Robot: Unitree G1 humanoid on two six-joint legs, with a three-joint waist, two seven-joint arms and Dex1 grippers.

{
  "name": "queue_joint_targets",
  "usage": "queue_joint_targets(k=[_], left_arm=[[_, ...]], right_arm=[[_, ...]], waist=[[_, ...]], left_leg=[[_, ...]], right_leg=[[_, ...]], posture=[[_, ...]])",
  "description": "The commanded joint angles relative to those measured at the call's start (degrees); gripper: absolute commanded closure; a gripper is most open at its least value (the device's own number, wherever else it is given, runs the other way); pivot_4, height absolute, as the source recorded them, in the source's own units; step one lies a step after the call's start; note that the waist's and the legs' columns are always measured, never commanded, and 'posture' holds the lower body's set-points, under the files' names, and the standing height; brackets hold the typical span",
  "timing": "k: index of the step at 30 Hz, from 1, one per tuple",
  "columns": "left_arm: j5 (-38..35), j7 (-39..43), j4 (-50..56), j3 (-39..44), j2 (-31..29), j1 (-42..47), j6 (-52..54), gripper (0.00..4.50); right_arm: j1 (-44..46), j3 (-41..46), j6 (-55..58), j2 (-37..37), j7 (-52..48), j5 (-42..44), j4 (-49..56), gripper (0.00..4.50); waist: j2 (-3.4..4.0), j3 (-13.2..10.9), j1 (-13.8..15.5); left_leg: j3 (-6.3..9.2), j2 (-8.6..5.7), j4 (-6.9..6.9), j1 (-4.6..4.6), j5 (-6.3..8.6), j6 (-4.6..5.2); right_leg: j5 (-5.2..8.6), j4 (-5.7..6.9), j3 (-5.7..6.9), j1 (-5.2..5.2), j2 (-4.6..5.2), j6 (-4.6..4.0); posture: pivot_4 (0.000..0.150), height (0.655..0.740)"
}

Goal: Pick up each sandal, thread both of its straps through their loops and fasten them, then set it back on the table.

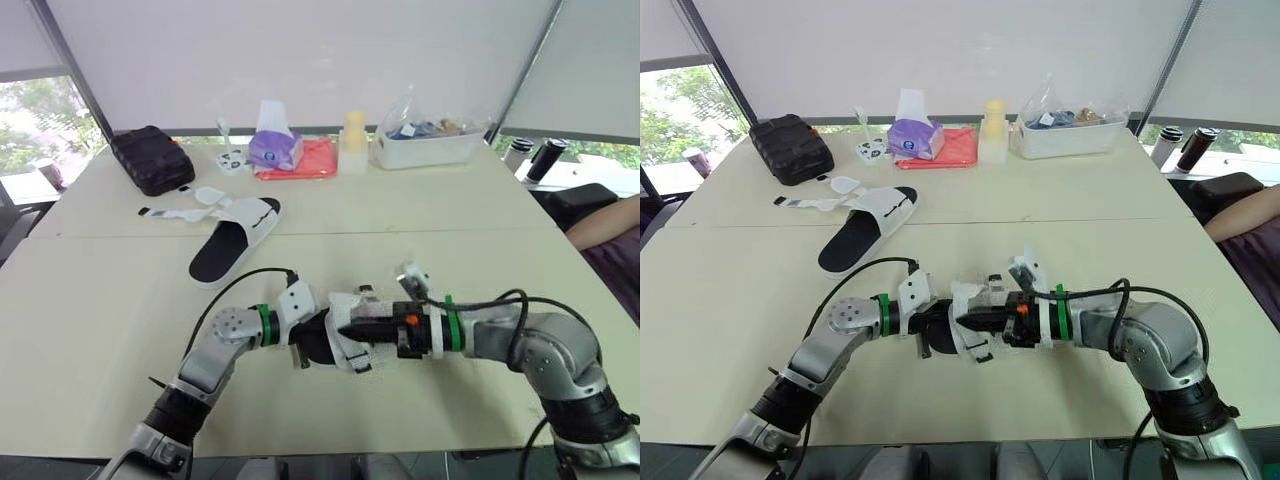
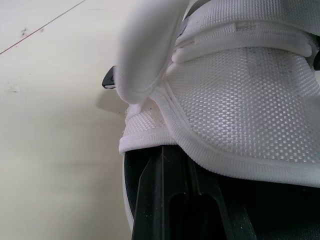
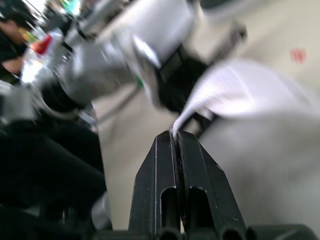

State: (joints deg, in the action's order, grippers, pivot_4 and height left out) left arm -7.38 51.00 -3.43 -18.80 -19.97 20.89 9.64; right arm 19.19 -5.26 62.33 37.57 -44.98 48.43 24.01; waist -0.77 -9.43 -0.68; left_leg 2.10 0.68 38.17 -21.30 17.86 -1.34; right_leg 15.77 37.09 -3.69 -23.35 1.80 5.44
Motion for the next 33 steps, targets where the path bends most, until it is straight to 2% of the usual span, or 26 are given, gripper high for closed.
queue_joint_targets(k=[1, 4, 6, 8, 9, 12, 16, 19, 21, 25, 33], left_arm=[[1.8, -0.22, -1.94, -1.36, -0.2, -0.98, 1.15, 4.5], [1.82, -0.14, -2.02, -1.42, -0.21, -0.88, 1.12, 4.5], [1.82, -0.04, -2.0, -1.48, -0.26, -0.93, 1.09, 4.5], [1.82, 0.07, -1.96, -1.52, -0.32, -0.97, 1.1, 4.5], [1.8, 0.09, -1.86, -1.52, -0.37, -1.04, 1.12, 4.5], [1.73, 0.26, -1.49, -1.52, -0.62, -1.36, 1.15, 4.5], [1.71, 1.05, -1.33, -1.82, -1.0, -1.44, 1.01, 4.5], [1.73, 1.35, -1.84, -1.75, -0.89, -0.75, 1.01, 4.5], [1.75, 1.55, -2.3, -1.78, -0.69, -0.31, 0.92, 4.5], [1.76, 1.72, -2.77, -2.0, -0.36, 0.17, 0.82, 4.5], [2.08, 2.25, -3.86, -1.7, -0.56, 1.14, 0.34, 4.5]], right_arm=[[-0.31, -1.08, -2.31, 0.77, -0.54, -1.72, 2.67, 4.46], [-0.64, -0.19, -2.85, 0.59, -1.08, -1.28, 2.65, 4.46], [-0.65, 0.44, -3.92, 0.81, -1.88, -1.43, 2.97, 3.94], [-0.45, 3.73, -4.91, 1.43, -1.81, -0.65, 3.42, 3.21], [-0.46, 5.12, -5.05, 1.79, -1.78, -0.16, 3.66, 2.56], [-1.99, 11.62, -4.15, 3.31, -0.96, 3.11, 4.78, 1.22], [-10.92, 20.2, -0.52, 8.13, -1.58, 10.12, 10.7, 1.22], [-21.02, 19.96, -1.1, 11.31, -2.87, 9.1, 15.36, 1.22], [-25.08, 17.16, -3.59, 10.73, -2.14, 6.3, 16.54, 1.22], [-27.84, 10.33, -9.33, 8.25, -0.88, -0.32, 15.59, 1.22], [-23.84, 1.3, -17.39, 4.28, -1.21, -9.81, 7.21, 1.22]], waist=[[0.0, 0.0, -0.02], [0.0, 0.0, 0.03], [0.0, 0.0, 0.05], [0.0, 0.0, 0.06], [0.0, 0.0, 0.07], [-0.01, -0.01, 0.08], [-0.01, 0.0, 0.3], [-0.02, -0.01, 0.18], [-0.01, 0.0, 0.0], [-0.02, 0.0, -0.05], [-0.05, 0.0, 0.09]], left_leg=[[0.0, 0.0, 0.0, 0.01, 0.0, 0.0], [0.0, 0.0, 0.0, 0.01, 0.0, 0.0], [0.0, 0.0, 0.0, 0.0, 0.0, 0.0], [0.01, 0.0, 0.0, 0.0, 0.0, 0.0], [0.01, 0.0, 0.0, 0.0, 0.0, 0.0], [0.0, 0.0, 0.0, -0.01, 0.0, 0.0], [0.02, 0.01, -0.02, -0.05, 0.01, 0.01], [0.0, 0.02, -0.06, -0.06, 0.03, 0.05], [-0.06, 0.03, -0.06, 0.0, 0.03, 0.05], [-0.17, -0.02, 0.01, 0.13, 0.03, 0.05], [-0.17, -0.06, 0.01, 0.08, 0.02, 0.04]], right_leg=[[0.0, 0.01, 0.0, 0.0, -0.01, 0.0], [0.0, 0.0, 0.0, 0.01, -0.03, 0.0], [0.0, 0.0, 0.0, 0.01, -0.03, 0.0], [0.0, 0.0, 0.0, 0.0, -0.03, 0.0], [0.0, 0.0, 0.0, 0.0, -0.03, 0.0], [0.0, -0.02, 0.0, 0.0, -0.02, 0.0], [0.01, -0.06, 0.04, 0.0, -0.03, 0.0], [0.01, -0.1, 0.05, 0.01, -0.05, 0.0], [0.01, -0.07, 0.02, 0.04, -0.09, 0.0], [0.02, -0.09, -0.07, 0.15, -0.17, 0.01], [0.03, -0.1, -0.05, 0.13, -0.14, 0.03]], posture=[[0.15, 0.74], [0.15, 0.74], [0.15, 0.74], [0.15, 0.74], [0.15, 0.74], [0.15, 0.74], [0.15, 0.74], [0.15, 0.74], [0.15, 0.74], [0.15, 0.74], [0.15, 0.74]])
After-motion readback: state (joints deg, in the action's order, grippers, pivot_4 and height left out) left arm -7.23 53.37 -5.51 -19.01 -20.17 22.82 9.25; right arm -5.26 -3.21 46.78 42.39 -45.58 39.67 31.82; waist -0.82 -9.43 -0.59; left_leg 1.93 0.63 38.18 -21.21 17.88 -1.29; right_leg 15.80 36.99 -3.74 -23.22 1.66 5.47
